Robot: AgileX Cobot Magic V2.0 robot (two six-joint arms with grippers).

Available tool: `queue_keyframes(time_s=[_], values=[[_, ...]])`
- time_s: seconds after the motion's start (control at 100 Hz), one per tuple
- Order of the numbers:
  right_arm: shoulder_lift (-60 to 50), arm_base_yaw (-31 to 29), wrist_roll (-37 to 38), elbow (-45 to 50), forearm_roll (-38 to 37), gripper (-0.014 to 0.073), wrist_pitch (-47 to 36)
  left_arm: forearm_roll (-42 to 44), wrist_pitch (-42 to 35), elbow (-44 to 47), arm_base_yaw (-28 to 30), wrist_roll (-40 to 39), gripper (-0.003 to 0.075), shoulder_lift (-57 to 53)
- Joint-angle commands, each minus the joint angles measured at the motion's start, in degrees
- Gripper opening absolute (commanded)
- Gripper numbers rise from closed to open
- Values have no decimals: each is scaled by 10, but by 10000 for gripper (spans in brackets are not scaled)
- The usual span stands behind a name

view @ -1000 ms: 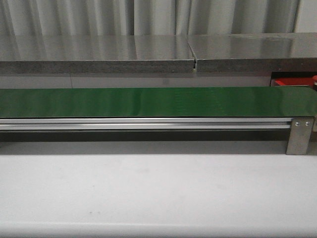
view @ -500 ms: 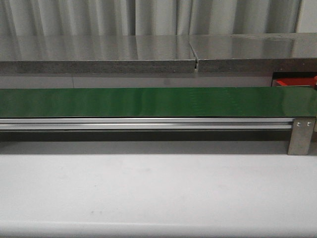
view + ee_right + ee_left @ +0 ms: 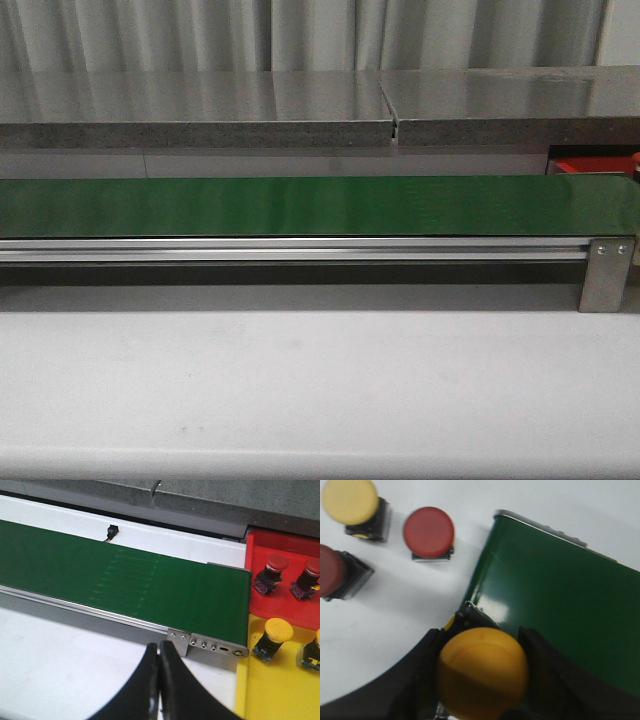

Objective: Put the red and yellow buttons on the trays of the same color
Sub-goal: 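Move the left gripper down onto a yellow button and grasp it, then lift the yellow button, set it on the belt end, open left gripper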

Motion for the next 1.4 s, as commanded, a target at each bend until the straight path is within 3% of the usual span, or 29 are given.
queue_keyframes(time_s=[0.0, 0.2, 0.38, 0.51, 0.58, 0.7, 0.77, 1.39], values=[[0, 1, -6, -12, 9, -76, -39, -11, -19, -17, -15, 2, 125, -37], [0, 1, -6, -12, 9, -76, -38, -12, -18, -17, -26, 24, 137, -36], [0, 1, -6, -12, 9, -76, -38, -16, -9, -17, -32, 28, 251, -32], [0, 1, -6, -12, 9, -76, -38, -17, 6, -17, -33, 30, 288, -21], [0, 1, -6, -12, 9, -76, -38, -21, 8, -17, -33, 32, 347, -16], [0, 1, -6, -12, 9, -76, -37, -22, 4, -17, -33, 32, 517, -15], [0, 1, -6, -12, 9, -76, -37, -25, 2, -18, -33, 32, 568, -15], [0, 1, -6, -12, 9, -76, -38, -55, -67, -23, -18, 32, 568, -48]])
